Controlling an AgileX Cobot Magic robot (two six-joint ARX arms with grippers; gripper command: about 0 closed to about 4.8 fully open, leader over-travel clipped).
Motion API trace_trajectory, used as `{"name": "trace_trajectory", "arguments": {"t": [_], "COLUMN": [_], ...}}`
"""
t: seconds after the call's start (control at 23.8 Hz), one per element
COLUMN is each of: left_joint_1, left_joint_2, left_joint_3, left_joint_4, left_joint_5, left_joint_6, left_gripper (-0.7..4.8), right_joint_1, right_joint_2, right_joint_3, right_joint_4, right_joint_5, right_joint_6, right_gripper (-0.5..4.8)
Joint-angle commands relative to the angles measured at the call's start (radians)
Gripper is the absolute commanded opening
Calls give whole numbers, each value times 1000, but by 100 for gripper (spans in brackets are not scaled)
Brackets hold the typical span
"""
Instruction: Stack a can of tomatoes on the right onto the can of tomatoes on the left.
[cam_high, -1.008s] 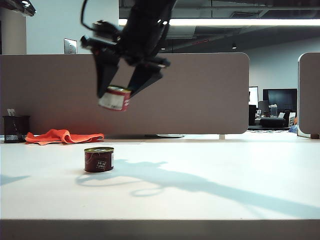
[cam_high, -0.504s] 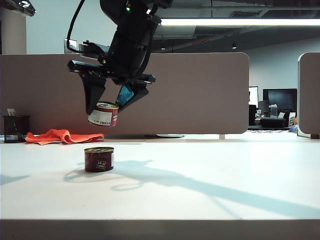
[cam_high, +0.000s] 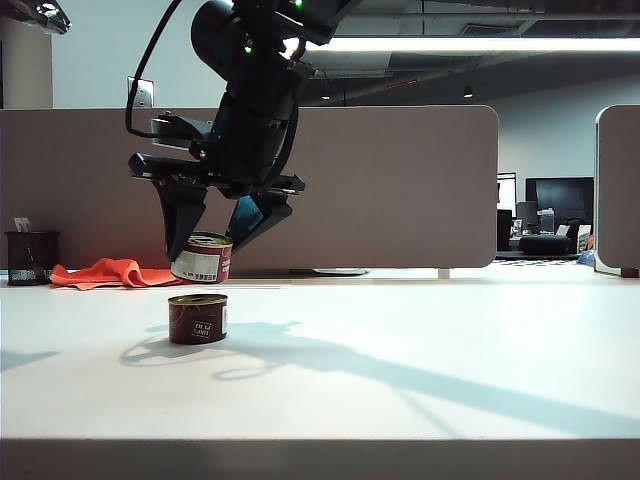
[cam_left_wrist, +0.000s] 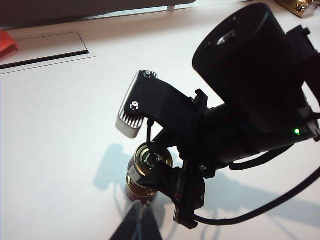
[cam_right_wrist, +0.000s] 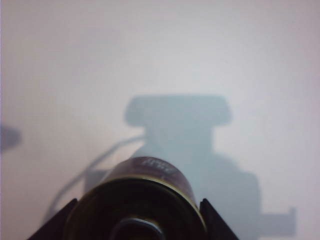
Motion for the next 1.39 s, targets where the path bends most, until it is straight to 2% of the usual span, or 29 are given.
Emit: {"name": "trace_trajectory", "arguments": {"t": [0.04,0.55,0.67,1.13,1.26,1.3,1.39], "left_joint_1": [1,1,1,2,2,2,1], "left_joint_2": [-1,-1,-1,-1,-2,-3,-4], "left_joint_3": [5,5,5,5,5,5,5], "left_joint_4": [5,-2,-9,-9,-9,-8,-8], "left_joint_5": [3,0,0,-30,-39,-49,-48], "left_joint_6": [1,4,4,27,37,56,71], "left_gripper": [-6,-6,-6,-6,-6,-6,-6], "right_joint_1": [5,5,5,0,-10,-21,-42], "right_joint_2": [-3,3,3,-16,-62,-108,-173], "right_joint_3": [5,5,5,21,44,49,49], "right_joint_4": [19,24,26,2,-27,-34,-55], "right_joint_5": [-5,-5,-5,-3,11,39,75], "right_joint_6": [-4,-3,-3,-3,-3,-3,-3], "right_gripper": [304,307,337,330,246,175,79]}}
